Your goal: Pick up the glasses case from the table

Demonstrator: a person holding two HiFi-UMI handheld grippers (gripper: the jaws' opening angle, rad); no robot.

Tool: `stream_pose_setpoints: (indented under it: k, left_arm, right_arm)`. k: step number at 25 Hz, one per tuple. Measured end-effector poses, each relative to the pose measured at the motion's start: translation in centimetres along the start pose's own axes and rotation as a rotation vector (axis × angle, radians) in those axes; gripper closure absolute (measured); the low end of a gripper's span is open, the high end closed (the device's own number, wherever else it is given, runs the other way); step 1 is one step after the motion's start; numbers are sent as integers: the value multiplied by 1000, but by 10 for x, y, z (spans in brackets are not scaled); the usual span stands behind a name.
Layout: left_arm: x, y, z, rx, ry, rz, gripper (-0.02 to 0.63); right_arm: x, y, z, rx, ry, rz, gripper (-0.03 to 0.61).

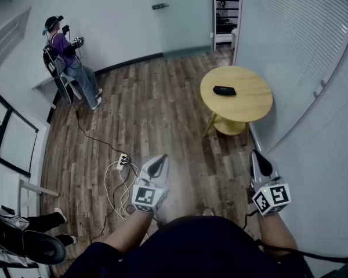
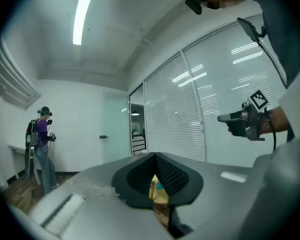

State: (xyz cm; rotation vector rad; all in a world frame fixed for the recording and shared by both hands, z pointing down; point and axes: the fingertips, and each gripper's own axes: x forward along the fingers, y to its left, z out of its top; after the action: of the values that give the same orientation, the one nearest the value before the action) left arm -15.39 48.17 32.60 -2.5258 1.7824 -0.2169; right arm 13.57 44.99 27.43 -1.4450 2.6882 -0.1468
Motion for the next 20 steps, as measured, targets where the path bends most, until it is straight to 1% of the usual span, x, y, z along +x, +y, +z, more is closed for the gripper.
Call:
stream_pose_setpoints:
  k: [4, 9, 13, 14, 16, 18, 20]
  left_arm:
    - [20, -15, 9, 22, -17, -18, 611]
    - [38, -31, 20, 52, -26, -48, 611]
    - [51, -33, 30, 32, -37, -36, 611]
    - [54, -34, 30, 24, -36, -33, 611]
    - [62, -36, 26, 32, -25, -29, 611]
    - [69, -38, 21, 40, -17, -15, 611]
    - [77, -43, 19, 25, -17, 0, 611]
  right_arm:
    - [2, -15, -6, 21, 17, 0, 571]
    - [3, -29, -16, 20, 46, -3, 571]
    - [9, -45, -18, 20, 58, -35, 571]
    - [10, -52, -18, 25, 53, -48, 571]
    - [12, -65, -17, 41, 43, -63, 571]
    - [16, -74, -18, 51, 45, -60, 571]
    - [19, -83, -19, 38, 52, -44, 571]
